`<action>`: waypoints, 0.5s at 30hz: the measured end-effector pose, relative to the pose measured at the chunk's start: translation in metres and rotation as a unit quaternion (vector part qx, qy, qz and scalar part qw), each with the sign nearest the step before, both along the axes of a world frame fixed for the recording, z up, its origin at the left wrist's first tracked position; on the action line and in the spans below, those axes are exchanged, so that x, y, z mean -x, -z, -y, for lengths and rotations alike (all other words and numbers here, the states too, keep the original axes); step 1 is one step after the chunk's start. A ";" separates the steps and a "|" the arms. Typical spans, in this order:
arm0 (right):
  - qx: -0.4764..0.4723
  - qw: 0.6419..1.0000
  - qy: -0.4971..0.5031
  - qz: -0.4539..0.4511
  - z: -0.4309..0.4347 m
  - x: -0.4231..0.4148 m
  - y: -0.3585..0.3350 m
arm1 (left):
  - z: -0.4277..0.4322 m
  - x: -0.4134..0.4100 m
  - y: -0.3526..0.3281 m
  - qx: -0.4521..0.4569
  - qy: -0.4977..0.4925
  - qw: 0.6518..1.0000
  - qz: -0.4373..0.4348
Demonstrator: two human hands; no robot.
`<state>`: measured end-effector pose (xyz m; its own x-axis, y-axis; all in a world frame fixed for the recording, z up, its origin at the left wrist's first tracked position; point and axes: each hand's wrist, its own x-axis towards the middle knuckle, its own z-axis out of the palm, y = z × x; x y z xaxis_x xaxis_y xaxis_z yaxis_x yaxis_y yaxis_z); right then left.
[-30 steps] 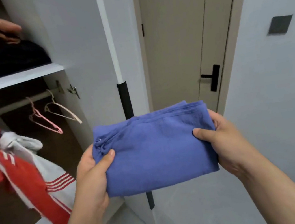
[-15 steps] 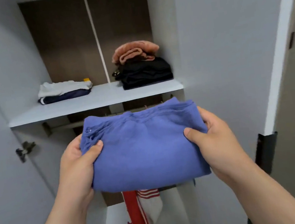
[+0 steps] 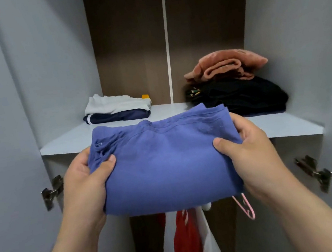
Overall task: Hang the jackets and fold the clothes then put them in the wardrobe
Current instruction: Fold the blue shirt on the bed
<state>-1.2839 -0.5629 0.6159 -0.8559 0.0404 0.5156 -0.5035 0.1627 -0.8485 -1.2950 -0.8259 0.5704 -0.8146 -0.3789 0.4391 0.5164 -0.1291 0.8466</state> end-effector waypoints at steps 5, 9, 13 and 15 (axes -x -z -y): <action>-0.064 0.998 -0.005 -0.014 0.049 0.082 -0.024 | 0.046 0.082 -0.013 -0.007 -0.026 1.000 0.011; -0.062 0.998 -0.007 -0.013 0.071 0.131 -0.035 | 0.068 0.122 -0.025 0.020 -0.064 0.997 0.036; -0.065 0.997 -0.035 0.003 0.081 0.167 -0.042 | 0.083 0.134 -0.043 0.113 -0.134 0.983 0.060; -0.059 0.996 -0.066 0.006 0.082 0.183 -0.051 | 0.090 0.140 -0.061 0.203 -0.164 0.963 0.062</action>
